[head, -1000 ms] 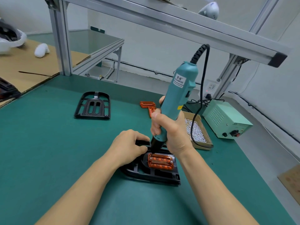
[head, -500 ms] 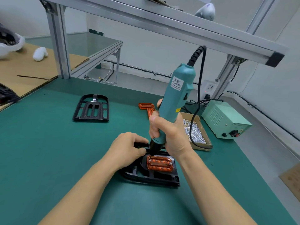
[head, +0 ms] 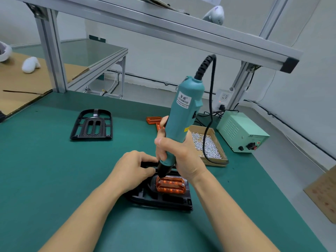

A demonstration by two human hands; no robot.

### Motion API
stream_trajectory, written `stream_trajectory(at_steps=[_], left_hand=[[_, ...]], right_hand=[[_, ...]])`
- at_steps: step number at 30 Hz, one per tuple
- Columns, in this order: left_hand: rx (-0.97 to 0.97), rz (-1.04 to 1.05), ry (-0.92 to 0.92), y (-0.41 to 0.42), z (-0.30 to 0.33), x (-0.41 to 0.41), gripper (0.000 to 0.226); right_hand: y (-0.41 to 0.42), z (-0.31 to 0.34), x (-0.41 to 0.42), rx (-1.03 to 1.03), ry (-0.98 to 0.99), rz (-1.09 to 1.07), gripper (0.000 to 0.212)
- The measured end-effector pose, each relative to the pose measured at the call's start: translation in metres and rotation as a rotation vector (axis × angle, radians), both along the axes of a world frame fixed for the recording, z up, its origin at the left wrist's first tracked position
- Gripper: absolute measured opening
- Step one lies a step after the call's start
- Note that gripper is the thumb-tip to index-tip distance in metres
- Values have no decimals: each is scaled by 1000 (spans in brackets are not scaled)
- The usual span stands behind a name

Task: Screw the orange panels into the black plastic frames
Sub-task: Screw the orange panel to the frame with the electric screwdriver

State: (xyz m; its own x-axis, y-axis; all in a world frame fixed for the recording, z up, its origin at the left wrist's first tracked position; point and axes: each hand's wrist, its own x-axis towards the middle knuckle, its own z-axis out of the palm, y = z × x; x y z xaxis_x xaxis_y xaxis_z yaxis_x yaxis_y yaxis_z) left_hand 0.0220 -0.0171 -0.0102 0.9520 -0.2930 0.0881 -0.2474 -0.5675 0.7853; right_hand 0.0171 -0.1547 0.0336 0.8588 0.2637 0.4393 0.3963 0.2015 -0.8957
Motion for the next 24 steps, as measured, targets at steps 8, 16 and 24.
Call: stream_trajectory(at_steps=[8,16,24], left_hand=[[13,-10,-10,0,-1,0,19],[1,-14,-29,-1,-5,4,15],[61,-90,-58,-5,-7,3,30]], right_hand=[[0,-1,1,-20,-15,-38,28],[0,0,0,1,-33,19,25],[-12,-2,-15,74,-87,-122,26]])
